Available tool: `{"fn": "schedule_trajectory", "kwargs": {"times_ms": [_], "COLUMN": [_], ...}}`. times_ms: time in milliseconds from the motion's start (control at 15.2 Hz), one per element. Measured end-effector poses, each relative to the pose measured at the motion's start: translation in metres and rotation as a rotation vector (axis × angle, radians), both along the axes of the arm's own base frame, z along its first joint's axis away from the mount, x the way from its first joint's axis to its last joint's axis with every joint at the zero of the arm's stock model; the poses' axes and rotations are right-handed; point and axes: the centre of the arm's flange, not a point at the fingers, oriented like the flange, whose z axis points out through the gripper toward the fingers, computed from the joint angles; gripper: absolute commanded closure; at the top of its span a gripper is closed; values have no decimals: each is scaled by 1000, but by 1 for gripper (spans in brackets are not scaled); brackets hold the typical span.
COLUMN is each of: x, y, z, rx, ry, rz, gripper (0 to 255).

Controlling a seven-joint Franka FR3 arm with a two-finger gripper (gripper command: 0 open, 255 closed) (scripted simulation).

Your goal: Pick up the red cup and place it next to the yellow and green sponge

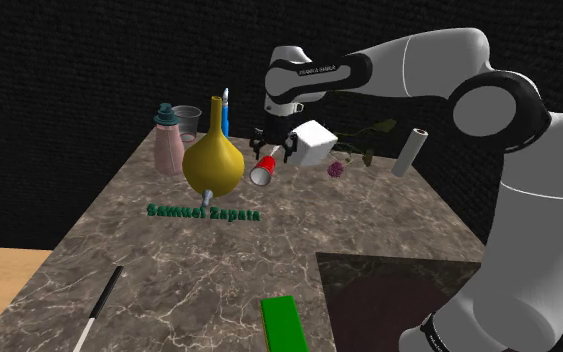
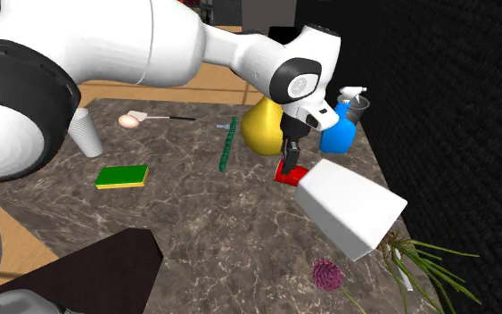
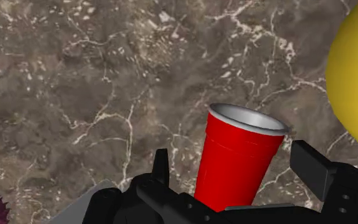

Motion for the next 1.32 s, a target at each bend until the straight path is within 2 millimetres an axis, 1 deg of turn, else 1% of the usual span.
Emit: {"fn": "schedule_trajectory", "kwargs": {"times_ms": [132, 264, 396, 792, 1188, 1254, 1320], "x": [22, 41, 50, 47, 48, 48, 48], "y": [-7, -9, -10, -9, -9, -9, -11], "z": [-12, -17, -27, -53, -57, -57, -58], "rx": [-7, -9, -10, -12, -11, -12, -13], "ry": [0, 0, -1, -8, -8, -7, -5], "rz": [-41, -72, -82, -87, -86, -86, -88], "gripper": [0, 0, 0, 0, 0, 255, 255]}}
